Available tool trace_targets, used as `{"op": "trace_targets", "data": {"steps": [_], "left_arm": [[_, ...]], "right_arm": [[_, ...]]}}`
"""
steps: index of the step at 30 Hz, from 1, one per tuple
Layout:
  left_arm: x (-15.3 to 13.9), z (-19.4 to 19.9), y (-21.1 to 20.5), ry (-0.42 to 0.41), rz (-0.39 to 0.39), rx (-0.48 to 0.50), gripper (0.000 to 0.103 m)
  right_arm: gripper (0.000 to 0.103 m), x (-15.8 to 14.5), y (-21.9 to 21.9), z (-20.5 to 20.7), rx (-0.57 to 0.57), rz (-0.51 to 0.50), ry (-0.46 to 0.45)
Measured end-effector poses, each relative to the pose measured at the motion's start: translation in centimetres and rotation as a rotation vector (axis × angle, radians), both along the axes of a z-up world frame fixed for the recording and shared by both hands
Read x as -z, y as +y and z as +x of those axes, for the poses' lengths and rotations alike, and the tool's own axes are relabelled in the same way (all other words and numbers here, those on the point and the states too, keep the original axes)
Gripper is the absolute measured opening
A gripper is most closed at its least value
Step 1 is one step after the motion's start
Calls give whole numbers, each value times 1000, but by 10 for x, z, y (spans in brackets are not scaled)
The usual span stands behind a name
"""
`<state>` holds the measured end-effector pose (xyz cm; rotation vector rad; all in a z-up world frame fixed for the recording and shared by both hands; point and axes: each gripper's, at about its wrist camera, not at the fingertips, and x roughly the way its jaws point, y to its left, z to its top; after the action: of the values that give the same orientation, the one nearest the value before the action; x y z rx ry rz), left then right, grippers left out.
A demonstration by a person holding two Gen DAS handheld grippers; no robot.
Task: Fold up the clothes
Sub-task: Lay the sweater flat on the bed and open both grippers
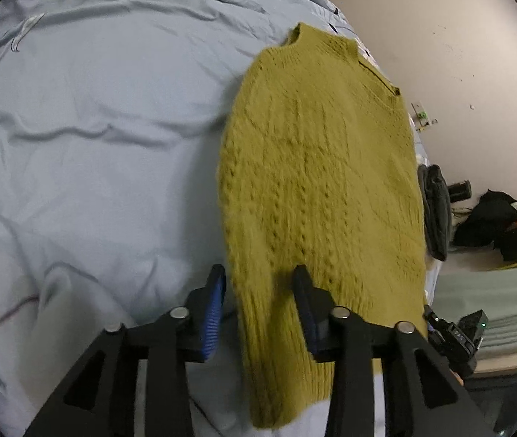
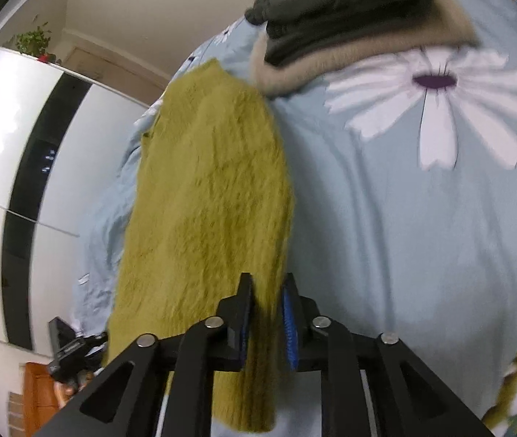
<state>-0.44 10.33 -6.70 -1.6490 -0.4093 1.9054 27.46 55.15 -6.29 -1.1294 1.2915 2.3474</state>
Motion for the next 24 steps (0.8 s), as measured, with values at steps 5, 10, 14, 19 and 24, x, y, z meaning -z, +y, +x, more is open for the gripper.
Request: {"op": "trace_targets", "data": {"steps": [5,10,14,19,24], "left_arm": [[-24,-29,9,85,-26,-14,49],[-51,-66,37,182,-24,-33,55],[-58,-94,76,189,-32,56,62],[-60,-133,124,233,-95,152,62],[-62,-170,158,312,-179,155,61]], "right_arm": [[27,-27,9,-32,-33,111,-24],[51,-52,7,-85,-124,202,-10],[61,-70,5,-130,-162,294,43],[72,-88,0,-182,-242,455,59],[72,-94,-3,-229,-319,552,41]]}}
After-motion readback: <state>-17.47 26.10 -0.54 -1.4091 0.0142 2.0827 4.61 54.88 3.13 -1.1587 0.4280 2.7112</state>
